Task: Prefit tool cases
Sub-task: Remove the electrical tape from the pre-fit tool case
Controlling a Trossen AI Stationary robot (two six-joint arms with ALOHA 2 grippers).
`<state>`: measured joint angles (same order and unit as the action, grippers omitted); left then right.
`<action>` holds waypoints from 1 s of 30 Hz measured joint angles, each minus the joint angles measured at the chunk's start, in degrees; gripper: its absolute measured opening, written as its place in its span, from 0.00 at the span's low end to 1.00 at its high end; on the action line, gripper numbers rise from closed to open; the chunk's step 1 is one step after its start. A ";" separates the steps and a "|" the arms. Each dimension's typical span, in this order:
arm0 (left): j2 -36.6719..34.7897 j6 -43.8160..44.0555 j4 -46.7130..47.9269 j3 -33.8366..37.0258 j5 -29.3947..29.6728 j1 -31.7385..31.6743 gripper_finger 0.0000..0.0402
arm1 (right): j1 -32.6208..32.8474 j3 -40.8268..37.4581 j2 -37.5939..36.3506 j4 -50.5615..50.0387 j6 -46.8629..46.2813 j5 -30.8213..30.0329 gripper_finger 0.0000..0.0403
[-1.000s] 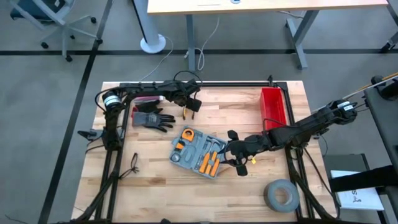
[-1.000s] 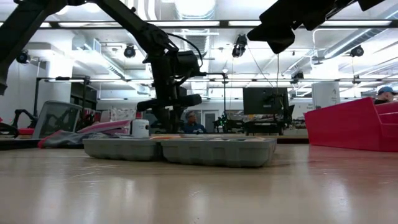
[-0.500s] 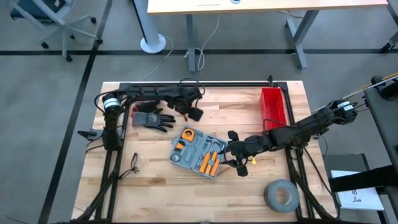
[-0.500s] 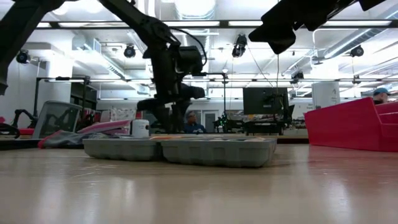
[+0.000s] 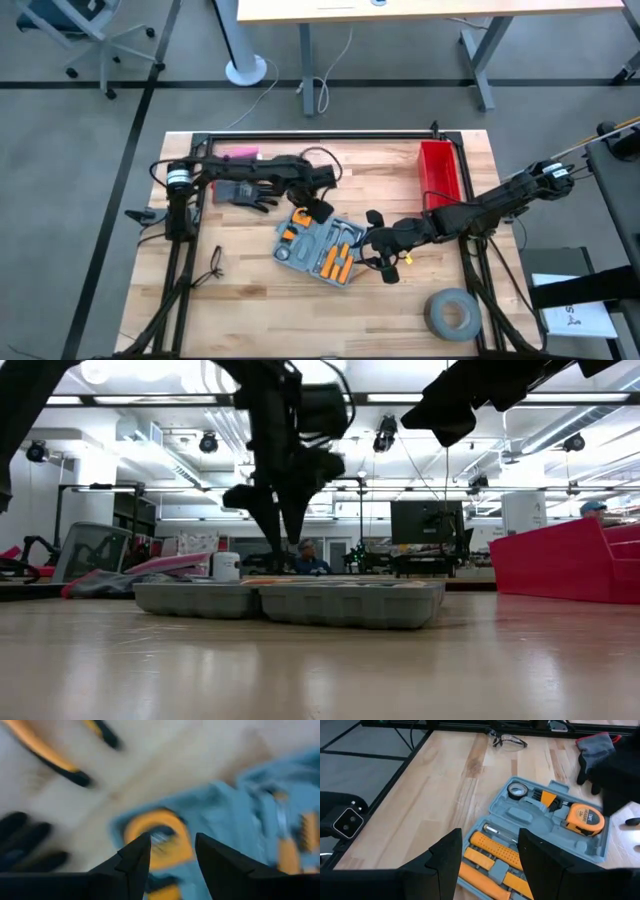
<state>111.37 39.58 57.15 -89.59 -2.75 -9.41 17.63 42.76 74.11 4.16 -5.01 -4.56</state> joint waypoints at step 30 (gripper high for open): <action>0.02 21.65 8.52 -0.26 -7.64 19.27 0.35 | 0.00 -0.02 0.00 -0.94 0.60 0.00 0.43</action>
<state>111.39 61.22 65.67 -89.85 -10.39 9.86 17.63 42.74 74.11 3.22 -4.40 -4.55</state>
